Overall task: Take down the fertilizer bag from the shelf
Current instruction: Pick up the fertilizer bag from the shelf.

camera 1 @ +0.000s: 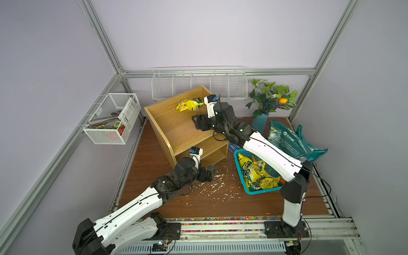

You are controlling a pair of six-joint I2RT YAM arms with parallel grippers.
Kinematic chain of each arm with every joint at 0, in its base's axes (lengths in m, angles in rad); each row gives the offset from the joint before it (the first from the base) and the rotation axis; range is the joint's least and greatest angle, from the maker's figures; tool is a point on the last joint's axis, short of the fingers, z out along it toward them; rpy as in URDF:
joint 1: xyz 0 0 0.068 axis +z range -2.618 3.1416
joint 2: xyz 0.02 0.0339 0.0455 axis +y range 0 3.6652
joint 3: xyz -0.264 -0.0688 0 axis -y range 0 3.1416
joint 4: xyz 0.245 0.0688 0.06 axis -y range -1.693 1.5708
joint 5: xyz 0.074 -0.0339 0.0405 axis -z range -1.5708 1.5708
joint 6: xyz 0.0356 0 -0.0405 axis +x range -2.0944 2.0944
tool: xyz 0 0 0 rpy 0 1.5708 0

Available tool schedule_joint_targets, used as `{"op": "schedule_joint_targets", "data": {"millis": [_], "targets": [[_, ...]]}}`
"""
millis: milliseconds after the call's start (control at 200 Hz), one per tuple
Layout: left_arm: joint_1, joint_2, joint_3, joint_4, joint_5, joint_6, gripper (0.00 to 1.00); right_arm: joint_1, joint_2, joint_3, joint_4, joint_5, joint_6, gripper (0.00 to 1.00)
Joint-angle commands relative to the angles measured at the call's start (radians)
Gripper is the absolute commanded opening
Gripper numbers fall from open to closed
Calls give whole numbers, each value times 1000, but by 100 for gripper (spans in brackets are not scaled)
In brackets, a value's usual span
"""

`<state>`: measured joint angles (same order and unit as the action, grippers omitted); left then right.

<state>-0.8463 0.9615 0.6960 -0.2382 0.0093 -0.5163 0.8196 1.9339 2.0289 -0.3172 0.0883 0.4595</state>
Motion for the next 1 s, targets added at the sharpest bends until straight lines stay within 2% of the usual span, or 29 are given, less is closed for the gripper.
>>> {"op": "schedule_joint_targets", "data": {"millis": [0,210,470,535,595,725,875,995], "targets": [[3,1,-30,50,26,-5,99,-2,42,36,142,78,-26,76],[4,-61,-61,44,10,16,100,-29,155,124,201,154,31,77],[3,-90,-66,20,-8,41,100,-59,288,259,225,128,104,77],[3,-86,-67,23,-8,40,100,-63,318,291,227,112,115,74],[3,-81,-65,25,-8,40,100,-67,336,315,223,96,127,68],[4,-70,-59,23,-8,45,100,-73,340,321,218,75,147,46],[3,-61,-58,20,-8,52,100,-86,322,322,213,27,182,0],[3,-54,-50,-1,-9,62,100,-90,284,319,214,8,165,0]]}}
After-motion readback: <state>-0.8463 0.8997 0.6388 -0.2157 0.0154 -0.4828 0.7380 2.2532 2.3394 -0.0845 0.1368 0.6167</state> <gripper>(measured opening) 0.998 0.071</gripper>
